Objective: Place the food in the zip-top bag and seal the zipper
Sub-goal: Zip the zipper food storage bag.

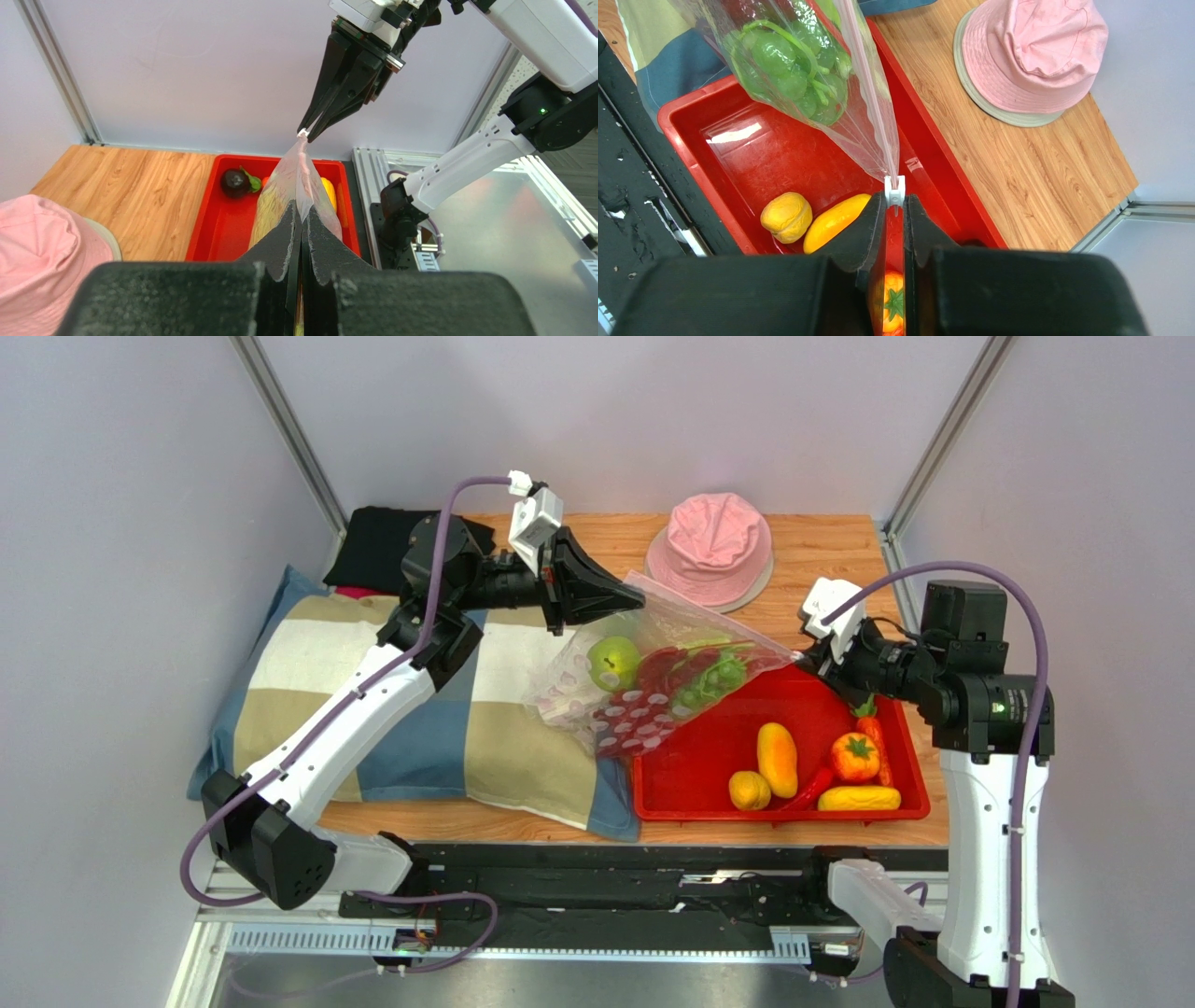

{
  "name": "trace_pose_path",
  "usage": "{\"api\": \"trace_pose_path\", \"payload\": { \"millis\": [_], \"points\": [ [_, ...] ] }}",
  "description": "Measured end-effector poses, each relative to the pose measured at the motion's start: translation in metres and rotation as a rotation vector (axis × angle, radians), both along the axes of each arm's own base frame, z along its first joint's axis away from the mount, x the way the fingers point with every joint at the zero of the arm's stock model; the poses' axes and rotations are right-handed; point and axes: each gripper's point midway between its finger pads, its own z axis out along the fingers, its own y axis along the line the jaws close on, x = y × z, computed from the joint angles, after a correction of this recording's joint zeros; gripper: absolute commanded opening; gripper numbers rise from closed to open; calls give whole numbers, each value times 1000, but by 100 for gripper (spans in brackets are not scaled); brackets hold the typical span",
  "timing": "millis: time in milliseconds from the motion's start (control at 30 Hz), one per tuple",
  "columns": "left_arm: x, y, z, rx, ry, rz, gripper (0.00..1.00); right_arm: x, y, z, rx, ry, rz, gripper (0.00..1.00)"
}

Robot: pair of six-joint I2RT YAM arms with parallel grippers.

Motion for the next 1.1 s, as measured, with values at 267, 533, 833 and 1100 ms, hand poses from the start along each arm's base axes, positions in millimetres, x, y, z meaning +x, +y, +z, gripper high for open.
{"api": "trace_pose_path", "payload": {
  "millis": [267, 533, 833, 1100],
  "points": [
    [-2, -1, 10, -20, -21, -47, 0, 0, 0, 19, 47, 17, -17, 85],
    [-14, -11, 9, -16, -28, -127, 0, 2, 48, 70, 215, -34, 90, 82],
    [-20, -21, 1, -3, 2, -179, 0, 1, 101, 61, 243, 15, 261, 70],
    [-28, -27, 2, -8, 22, -203, 0, 6, 117, 44, 219, 65, 288, 0]
  ]
}}
